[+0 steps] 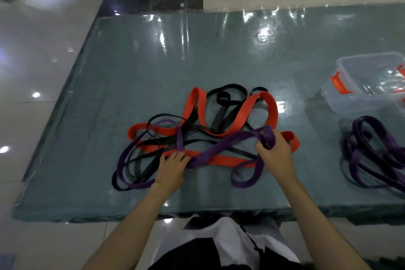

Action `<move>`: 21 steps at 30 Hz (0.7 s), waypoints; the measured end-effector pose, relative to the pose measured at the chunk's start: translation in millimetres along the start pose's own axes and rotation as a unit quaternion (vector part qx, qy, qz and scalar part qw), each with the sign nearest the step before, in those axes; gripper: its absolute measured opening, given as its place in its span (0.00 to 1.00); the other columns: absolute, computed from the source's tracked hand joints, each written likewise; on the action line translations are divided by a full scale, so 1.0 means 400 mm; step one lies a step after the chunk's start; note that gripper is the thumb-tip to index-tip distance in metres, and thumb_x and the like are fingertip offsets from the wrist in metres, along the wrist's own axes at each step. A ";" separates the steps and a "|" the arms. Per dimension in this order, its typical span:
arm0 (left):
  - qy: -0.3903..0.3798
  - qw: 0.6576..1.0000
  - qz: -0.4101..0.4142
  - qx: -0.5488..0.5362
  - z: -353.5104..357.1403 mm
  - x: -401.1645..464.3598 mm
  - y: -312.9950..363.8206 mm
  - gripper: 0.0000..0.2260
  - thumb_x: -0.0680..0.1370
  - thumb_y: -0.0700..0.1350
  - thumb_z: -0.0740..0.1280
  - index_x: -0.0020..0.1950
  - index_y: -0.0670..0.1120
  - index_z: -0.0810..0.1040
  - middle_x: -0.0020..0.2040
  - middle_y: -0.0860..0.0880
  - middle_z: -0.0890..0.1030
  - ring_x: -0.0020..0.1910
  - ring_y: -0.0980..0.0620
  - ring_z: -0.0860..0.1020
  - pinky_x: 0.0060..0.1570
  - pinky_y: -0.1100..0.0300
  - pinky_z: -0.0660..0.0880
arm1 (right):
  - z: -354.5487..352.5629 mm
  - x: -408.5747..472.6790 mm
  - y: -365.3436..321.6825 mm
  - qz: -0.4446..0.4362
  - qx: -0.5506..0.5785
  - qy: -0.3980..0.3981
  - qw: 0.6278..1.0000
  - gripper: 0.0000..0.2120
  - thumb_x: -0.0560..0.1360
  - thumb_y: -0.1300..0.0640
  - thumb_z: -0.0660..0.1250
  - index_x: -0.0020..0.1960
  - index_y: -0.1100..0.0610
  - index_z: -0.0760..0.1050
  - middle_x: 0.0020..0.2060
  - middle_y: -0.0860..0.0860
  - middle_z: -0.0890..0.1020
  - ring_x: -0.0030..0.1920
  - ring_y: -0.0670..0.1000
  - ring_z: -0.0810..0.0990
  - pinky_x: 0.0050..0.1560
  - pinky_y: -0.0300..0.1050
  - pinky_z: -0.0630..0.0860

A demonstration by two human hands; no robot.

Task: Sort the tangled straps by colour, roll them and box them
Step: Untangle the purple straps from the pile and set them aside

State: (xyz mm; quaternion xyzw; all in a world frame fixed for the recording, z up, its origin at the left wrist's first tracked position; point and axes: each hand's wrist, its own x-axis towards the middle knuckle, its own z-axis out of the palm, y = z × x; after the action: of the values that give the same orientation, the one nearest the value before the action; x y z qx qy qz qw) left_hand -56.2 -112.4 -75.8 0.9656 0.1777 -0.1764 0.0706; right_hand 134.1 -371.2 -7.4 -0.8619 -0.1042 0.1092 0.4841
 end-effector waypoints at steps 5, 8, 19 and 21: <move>0.001 0.999 0.001 0.044 0.006 -0.006 -0.008 0.27 0.79 0.44 0.68 0.78 0.50 0.68 0.79 0.51 0.67 0.71 0.45 0.73 0.66 0.46 0.68 | 0.001 0.028 -0.044 -0.035 0.013 -0.013 0.999 0.07 0.77 0.62 0.73 0.51 0.54 0.77 0.39 0.53 0.82 0.36 0.50 0.80 0.37 0.44 0.79; 0.003 1.000 -0.009 0.025 0.008 0.000 -0.006 0.22 0.80 0.40 0.67 0.74 0.46 0.70 0.76 0.50 0.67 0.67 0.44 0.75 0.63 0.48 0.72 | 0.013 0.027 -0.039 -0.047 0.019 -0.024 0.998 0.07 0.78 0.62 0.73 0.49 0.53 0.76 0.38 0.50 0.80 0.36 0.44 0.78 0.39 0.39 0.77; 0.113 0.988 0.094 0.039 -0.092 0.017 -0.029 0.17 0.68 0.39 0.81 0.55 0.46 0.84 0.48 0.48 0.85 0.46 0.44 0.84 0.42 0.51 0.80 | 0.011 0.037 -0.023 -0.015 0.031 -0.028 0.999 0.08 0.78 0.59 0.75 0.51 0.49 0.78 0.41 0.50 0.83 0.41 0.52 0.83 0.44 0.48 0.81; 0.192 0.973 0.118 0.055 -0.124 0.012 -0.031 0.16 0.63 0.42 0.84 0.48 0.46 0.85 0.40 0.49 0.85 0.42 0.44 0.82 0.41 0.50 0.77 | 0.005 0.041 -0.022 -0.011 0.032 -0.025 0.999 0.10 0.78 0.59 0.75 0.51 0.46 0.78 0.41 0.50 0.84 0.42 0.52 0.84 0.45 0.51 0.83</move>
State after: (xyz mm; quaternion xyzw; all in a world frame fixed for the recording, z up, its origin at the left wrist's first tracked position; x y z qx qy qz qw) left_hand -41.0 -89.4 -32.7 0.9979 0.0630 0.0119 0.0019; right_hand 148.6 -360.4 -2.3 -0.8421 -0.1217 0.1284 0.5095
